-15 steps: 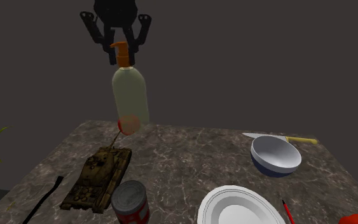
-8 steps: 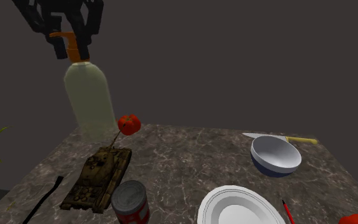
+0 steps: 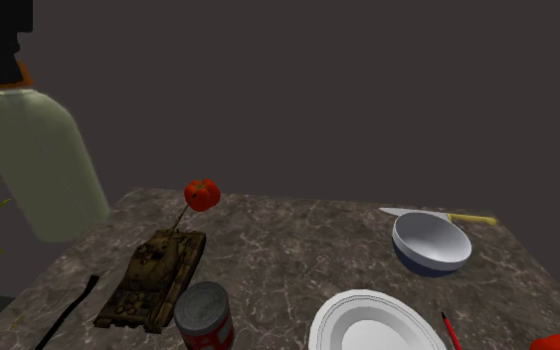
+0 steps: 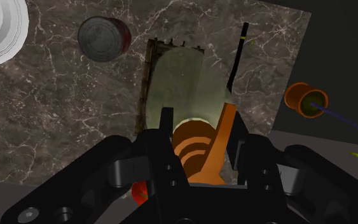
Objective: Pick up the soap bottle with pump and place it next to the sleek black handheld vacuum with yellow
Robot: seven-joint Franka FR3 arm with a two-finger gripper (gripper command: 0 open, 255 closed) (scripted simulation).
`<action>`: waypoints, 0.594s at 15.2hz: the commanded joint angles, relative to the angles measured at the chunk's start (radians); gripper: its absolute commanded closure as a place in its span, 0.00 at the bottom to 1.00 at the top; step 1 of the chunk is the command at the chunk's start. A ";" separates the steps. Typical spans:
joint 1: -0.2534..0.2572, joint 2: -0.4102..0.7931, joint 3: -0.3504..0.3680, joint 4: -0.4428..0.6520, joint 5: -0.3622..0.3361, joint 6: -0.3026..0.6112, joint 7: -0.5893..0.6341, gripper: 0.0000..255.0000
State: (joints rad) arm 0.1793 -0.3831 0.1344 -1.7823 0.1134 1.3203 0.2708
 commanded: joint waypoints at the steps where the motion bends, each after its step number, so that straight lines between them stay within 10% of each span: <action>1: 0.013 -0.014 0.028 0.009 0.017 -0.019 0.046 1.00; 9: 0.066 -0.030 0.158 0.085 0.090 -0.083 0.248 1.00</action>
State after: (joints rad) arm 0.2400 -0.4113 0.2783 -1.7079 0.1944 1.2454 0.4929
